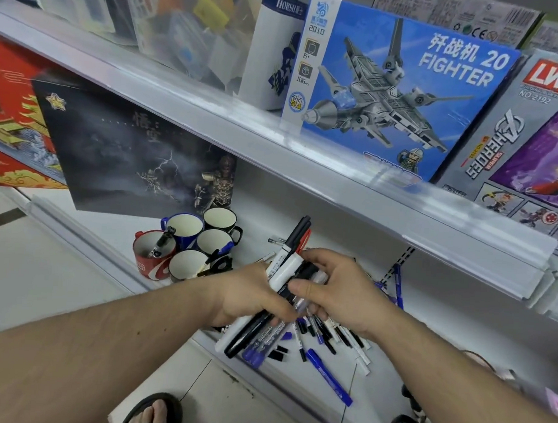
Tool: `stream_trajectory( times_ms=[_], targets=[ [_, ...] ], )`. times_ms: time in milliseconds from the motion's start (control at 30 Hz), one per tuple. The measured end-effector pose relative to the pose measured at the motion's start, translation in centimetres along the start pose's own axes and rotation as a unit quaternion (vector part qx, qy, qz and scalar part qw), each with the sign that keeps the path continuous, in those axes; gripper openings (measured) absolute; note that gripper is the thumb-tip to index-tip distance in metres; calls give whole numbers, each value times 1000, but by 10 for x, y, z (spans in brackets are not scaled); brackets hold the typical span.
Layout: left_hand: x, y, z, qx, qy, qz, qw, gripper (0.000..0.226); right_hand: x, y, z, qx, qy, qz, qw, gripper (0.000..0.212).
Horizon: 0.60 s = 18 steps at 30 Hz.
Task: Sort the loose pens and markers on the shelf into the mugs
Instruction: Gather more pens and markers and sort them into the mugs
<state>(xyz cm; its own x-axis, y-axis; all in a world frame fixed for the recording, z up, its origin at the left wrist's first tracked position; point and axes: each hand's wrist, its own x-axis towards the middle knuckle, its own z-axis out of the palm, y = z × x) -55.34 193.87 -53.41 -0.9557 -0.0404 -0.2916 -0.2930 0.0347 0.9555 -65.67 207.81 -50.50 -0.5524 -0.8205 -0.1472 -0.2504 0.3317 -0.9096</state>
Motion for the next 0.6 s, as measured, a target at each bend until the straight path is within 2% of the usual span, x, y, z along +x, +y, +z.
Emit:
stream_trajectory(
  times_ms=[67,167,300,333,367,433,533,600],
  targets=[
    [-6,-1,-7,-12,-9,-19,1000,23,4,3,8,0,-12,3,1000,30],
    [-11,-7,-26,3,0,-44,999,17,10,8,16,-13,10,29,999,29],
    [-20,-13,-78,73,124,-85,986,34,29,11,19,-64,116,42,990,8],
    [-22,-13,-92,67,158,-84,982,27,36,10,19,-65,147,35,986,7],
    [-25,-13,-105,49,193,-79,977,19,46,9,21,-66,173,27,982,10],
    [-25,-16,-129,-9,250,-69,966,21,69,10,26,-100,200,-3,975,15],
    [-24,-22,-154,-82,282,-43,955,10,114,21,37,-148,208,-51,965,22],
    [-22,-30,-166,-125,297,-43,946,16,147,31,47,-166,213,-73,960,20]
  ],
)
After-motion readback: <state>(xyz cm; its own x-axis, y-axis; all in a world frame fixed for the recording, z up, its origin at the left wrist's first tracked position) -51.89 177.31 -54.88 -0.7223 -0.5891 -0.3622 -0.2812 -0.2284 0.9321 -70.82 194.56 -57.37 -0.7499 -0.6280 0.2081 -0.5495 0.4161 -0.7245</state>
